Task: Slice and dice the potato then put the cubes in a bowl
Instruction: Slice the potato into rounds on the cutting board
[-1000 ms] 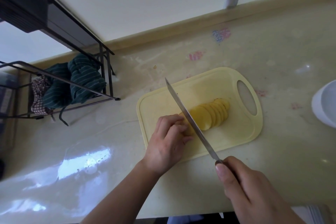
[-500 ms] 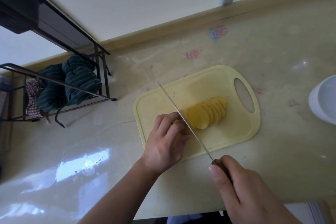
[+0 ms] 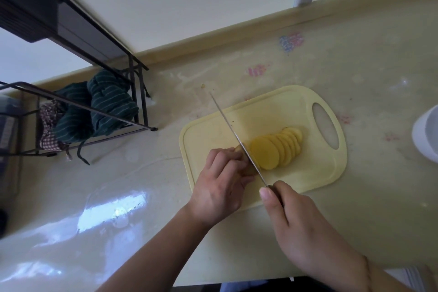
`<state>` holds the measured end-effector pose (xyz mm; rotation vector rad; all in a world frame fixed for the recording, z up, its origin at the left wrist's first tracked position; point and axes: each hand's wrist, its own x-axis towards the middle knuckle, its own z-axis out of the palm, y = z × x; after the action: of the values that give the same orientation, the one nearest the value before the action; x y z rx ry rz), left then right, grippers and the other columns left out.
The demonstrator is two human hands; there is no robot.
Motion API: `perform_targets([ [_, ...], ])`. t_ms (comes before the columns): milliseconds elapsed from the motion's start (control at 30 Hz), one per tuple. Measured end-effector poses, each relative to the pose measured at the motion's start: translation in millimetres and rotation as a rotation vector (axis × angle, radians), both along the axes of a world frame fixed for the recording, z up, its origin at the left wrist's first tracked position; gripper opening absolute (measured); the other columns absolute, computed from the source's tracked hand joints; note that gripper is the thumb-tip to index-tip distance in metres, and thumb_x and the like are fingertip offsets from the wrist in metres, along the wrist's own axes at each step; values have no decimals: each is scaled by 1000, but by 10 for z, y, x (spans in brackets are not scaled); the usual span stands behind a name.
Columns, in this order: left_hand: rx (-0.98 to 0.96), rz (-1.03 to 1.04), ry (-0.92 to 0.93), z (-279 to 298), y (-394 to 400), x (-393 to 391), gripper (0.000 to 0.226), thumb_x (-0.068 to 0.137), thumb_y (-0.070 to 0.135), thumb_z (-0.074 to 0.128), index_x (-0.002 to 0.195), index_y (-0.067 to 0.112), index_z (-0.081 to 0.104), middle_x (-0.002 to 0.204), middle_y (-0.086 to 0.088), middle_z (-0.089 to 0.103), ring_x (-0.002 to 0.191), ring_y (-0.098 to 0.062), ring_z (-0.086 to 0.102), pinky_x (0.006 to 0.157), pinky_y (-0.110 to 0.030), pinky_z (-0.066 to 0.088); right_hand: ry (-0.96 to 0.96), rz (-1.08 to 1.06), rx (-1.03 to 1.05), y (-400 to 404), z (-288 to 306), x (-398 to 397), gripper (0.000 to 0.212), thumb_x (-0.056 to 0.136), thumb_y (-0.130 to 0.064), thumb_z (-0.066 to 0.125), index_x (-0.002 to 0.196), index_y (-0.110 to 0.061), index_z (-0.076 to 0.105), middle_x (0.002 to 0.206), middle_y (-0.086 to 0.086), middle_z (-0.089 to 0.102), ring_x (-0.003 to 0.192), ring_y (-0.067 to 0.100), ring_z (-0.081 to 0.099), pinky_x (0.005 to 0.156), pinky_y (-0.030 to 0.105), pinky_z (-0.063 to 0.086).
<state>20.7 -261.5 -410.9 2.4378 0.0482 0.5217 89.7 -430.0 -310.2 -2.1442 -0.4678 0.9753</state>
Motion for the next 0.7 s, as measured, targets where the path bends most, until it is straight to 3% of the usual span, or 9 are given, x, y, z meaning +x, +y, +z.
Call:
perform_targets([
  [100, -27, -27, -38, 9, -12, 5, 13, 97, 15, 62, 106, 7, 57, 114, -8, 55, 100, -35, 60, 104, -28, 43, -1, -3, 7, 95, -134, 49, 31, 85, -58, 23, 69, -35, 37, 60, -9, 48, 56, 3, 46, 55, 17, 39],
  [233, -46, -26, -51, 4, -22, -6, 14, 103, 21, 53, 108, 8, 55, 116, -9, 54, 100, -38, 61, 100, -33, 49, -48, -13, 62, 125, -304, 45, 53, 82, -65, 18, 91, -28, 55, 73, -6, 62, 72, 13, 59, 65, 30, 45],
  [367, -29, -31, -49, -14, 4, -15, 21, 96, 16, 67, 111, 8, 55, 117, -8, 53, 106, -34, 59, 102, -34, 49, -23, -47, 116, 34, -354, 96, 34, 88, -55, 27, 71, -33, 46, 53, -10, 51, 54, 2, 53, 51, 17, 38],
  [500, -30, -30, -56, -28, -4, -44, 27, 94, 16, 69, 115, 10, 54, 121, -8, 51, 112, -33, 58, 100, -38, 52, 37, -99, 105, -50, -407, 223, 42, 87, -59, 25, 68, -27, 44, 49, -8, 41, 44, 4, 41, 48, 25, 36],
  [700, -24, -34, -49, 2, -51, -45, 25, 96, 16, 67, 118, 9, 56, 124, -8, 50, 116, -37, 58, 102, -40, 50, 160, -111, 164, -15, -312, 205, 44, 84, -63, 31, 65, -25, 42, 45, -10, 42, 39, 5, 35, 45, 24, 28],
])
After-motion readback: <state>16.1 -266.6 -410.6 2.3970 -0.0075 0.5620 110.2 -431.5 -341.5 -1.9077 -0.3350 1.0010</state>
